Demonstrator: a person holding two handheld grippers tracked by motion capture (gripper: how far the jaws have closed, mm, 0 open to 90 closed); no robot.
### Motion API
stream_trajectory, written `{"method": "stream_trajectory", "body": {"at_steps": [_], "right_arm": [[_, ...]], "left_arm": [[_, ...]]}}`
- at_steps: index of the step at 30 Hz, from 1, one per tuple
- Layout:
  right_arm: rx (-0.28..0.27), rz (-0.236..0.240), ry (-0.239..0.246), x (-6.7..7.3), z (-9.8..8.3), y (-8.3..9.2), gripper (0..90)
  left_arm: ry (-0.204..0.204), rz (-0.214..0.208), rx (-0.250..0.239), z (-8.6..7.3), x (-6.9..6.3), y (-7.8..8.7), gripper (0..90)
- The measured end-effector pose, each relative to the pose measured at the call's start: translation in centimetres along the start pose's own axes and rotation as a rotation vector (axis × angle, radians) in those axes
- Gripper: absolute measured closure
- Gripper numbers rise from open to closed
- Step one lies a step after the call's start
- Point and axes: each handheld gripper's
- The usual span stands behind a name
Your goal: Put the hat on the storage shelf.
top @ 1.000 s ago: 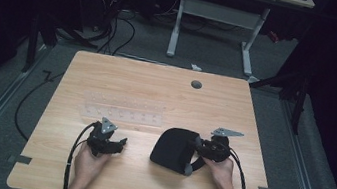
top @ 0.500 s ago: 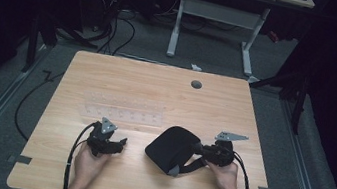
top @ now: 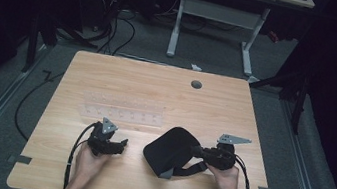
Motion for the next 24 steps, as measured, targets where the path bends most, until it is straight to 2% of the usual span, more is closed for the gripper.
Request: {"method": "stream_trajectory", "body": {"at_steps": [7, 12, 21, 24], "right_arm": [[-0.031, -0.012, -0.044, 0.4, 0.1, 1.3, 85.6], [-0.054, -0.022, -0.066, 0.7, -0.1, 2.0, 85.6], [-0.102, -0.008, -0.095, 1.3, 0.0, 3.0, 85.6], [-0.117, 0.003, -0.102, 1.7, 0.1, 3.3, 85.6]], "left_arm": [[-0.006, -0.007, 0.006, -0.1, -0.3, 0.1, 22.7], [-0.024, -0.037, 0.019, -0.3, -0.7, 0.4, 23.3], [-0.061, -0.191, -0.039, 0.1, -3.2, 2.7, 24.3], [-0.07, -0.237, -0.043, 0.2, -4.0, 3.5, 24.3]]}}
Point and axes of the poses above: each handheld gripper's, and its own axes: y roughly backward along the jaws, z roughly out of its top, x roughly to its left, and after that the axes turned 4 degrees about -y, right-handed
